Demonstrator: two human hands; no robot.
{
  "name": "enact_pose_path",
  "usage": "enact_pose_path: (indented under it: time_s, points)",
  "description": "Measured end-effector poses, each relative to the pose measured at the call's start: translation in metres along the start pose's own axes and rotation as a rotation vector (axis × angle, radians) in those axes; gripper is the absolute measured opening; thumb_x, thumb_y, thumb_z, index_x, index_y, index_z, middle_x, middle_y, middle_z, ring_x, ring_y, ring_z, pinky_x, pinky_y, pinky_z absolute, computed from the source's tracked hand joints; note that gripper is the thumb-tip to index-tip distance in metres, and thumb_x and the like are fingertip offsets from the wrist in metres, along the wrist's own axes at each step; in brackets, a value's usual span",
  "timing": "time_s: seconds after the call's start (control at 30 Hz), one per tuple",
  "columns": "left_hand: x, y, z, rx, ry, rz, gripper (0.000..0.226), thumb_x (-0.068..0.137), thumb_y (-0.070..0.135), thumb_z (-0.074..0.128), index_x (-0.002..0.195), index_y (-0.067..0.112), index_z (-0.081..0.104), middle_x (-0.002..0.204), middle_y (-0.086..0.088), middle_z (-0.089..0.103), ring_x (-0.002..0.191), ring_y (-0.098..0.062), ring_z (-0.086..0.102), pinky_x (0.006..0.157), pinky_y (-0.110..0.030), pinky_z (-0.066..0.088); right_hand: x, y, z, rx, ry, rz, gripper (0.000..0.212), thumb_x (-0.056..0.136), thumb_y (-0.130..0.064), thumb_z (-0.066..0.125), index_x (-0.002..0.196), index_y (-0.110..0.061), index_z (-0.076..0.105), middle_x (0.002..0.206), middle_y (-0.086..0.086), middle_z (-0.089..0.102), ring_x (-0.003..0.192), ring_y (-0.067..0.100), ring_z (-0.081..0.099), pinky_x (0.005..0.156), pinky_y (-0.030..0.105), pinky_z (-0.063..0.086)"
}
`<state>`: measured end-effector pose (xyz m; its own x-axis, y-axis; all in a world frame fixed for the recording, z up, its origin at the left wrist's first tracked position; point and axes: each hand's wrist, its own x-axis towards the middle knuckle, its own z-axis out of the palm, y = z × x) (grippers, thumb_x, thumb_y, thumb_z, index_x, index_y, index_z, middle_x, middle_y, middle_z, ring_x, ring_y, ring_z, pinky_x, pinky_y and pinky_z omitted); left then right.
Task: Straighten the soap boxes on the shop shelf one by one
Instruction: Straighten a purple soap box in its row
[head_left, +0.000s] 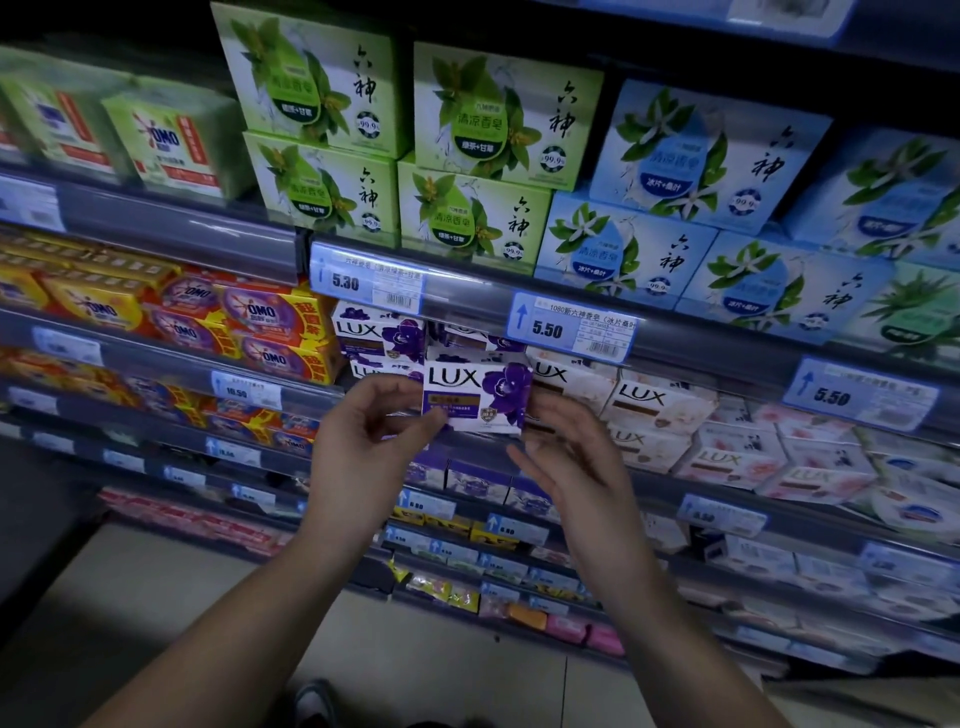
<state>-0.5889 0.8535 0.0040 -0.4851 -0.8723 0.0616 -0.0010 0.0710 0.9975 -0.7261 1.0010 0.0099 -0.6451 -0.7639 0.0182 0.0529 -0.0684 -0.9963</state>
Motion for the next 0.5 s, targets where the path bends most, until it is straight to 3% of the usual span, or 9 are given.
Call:
enact_pose_path:
  time_s: [0.07,0.13,0.27,0.4,0.5]
  points:
    - [0.005,-0.001,0.000,0.063,0.023,0.021,0.022,0.086,0.022,0.080,0.100,0.034,0.069,0.099,0.018,0.073,0.084,-0.003,0.071,0.066,-0.012,0.052,0.001,0.002,0.007,-0.057,0.007,0.020,0.041,0.088,-0.030,0.064,0.127,-0.042,0.064,0.133,-0.019,0.064,0.124,0.001,0.059,0.105,0.037,0.049]
    - [0.011,-0.003,0.000,0.102,0.053,0.041,0.024,0.088,0.021,0.079,0.105,0.035,0.069,0.102,0.017,0.072,0.084,0.003,0.069,0.062,-0.006,0.049,0.003,0.002,0.016,-0.116,-0.010,0.014,0.047,0.094,-0.024,0.062,0.135,-0.046,0.058,0.138,-0.024,0.058,0.127,-0.007,0.054,0.101,0.024,0.048]
    - [0.025,-0.007,0.003,0.165,0.100,0.089,0.027,0.092,0.020,0.076,0.117,0.027,0.067,0.101,0.013,0.068,0.083,0.005,0.066,0.061,-0.005,0.047,0.007,0.002,0.031,-0.212,-0.007,0.004,0.057,0.101,-0.011,0.058,0.150,-0.036,0.043,0.150,-0.014,0.042,0.135,-0.007,0.045,0.091,0.003,0.044]
    - [0.034,-0.012,0.009,0.168,0.090,0.099,0.027,0.092,0.016,0.075,0.114,0.028,0.064,0.100,0.013,0.066,0.091,0.003,0.065,0.067,-0.006,0.047,0.008,0.004,0.038,-0.217,-0.003,0.059,0.064,0.100,-0.007,0.056,0.155,-0.032,0.035,0.156,-0.014,0.035,0.138,-0.002,0.042,0.089,0.002,0.046]
    - [0.038,-0.017,0.013,0.193,0.071,0.104,0.026,0.090,0.015,0.077,0.109,0.027,0.064,0.096,0.011,0.066,0.087,-0.003,0.066,0.072,-0.019,0.053,0.004,0.008,0.036,-0.198,0.029,0.105,0.063,0.100,-0.009,0.058,0.153,-0.033,0.036,0.154,-0.012,0.041,0.130,-0.017,0.041,0.083,-0.001,0.045]
